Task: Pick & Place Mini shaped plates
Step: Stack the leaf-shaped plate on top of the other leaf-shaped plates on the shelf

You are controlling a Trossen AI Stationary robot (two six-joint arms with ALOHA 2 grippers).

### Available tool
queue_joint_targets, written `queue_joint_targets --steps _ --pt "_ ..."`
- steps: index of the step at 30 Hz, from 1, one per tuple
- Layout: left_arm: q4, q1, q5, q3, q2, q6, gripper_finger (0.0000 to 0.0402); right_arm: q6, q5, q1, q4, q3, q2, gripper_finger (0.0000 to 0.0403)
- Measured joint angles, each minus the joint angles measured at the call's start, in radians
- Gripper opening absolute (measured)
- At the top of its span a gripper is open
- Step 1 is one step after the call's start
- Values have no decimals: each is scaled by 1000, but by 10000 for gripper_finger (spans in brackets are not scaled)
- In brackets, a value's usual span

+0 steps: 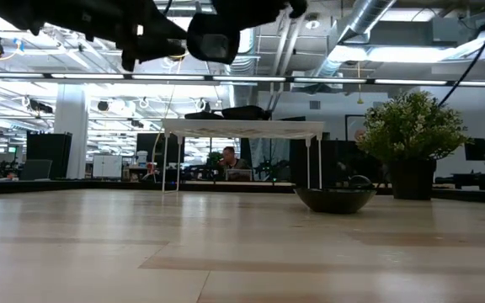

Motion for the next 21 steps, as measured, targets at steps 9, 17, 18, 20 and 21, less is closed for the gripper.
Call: queue_joint_targets --steps 9,17,18,20,21 --pt "8 25 -151 -1 23 2 186 -286 172 -8 -1 179 141 0" --pt "33 25 -175 -1 23 -37 186 -312 176 -26 -3 187 140 0" --pt "48 25 -170 -1 23 -44 186 -310 172 -28 -3 187 139 0" --pt "69 25 -165 -1 23 -47 186 -308 147 -29 -2 187 139 0" --pt "71 25 -164 -1 23 -47 186 -308 145 -29 -2 187 141 0"
